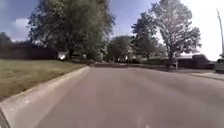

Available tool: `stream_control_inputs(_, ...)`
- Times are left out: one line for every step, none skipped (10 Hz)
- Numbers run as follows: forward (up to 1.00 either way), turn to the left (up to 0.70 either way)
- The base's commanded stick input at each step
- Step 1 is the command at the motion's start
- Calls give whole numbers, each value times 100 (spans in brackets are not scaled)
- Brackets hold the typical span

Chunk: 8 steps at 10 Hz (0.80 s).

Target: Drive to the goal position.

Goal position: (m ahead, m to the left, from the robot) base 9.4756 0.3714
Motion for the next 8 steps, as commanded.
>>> stream_control_inputs(100,0)
stream_control_inputs(100,0)
stream_control_inputs(100,0)
stream_control_inputs(100,0)
stream_control_inputs(100,0)
stream_control_inputs(100,0)
stream_control_inputs(100,0)
stream_control_inputs(100,0)
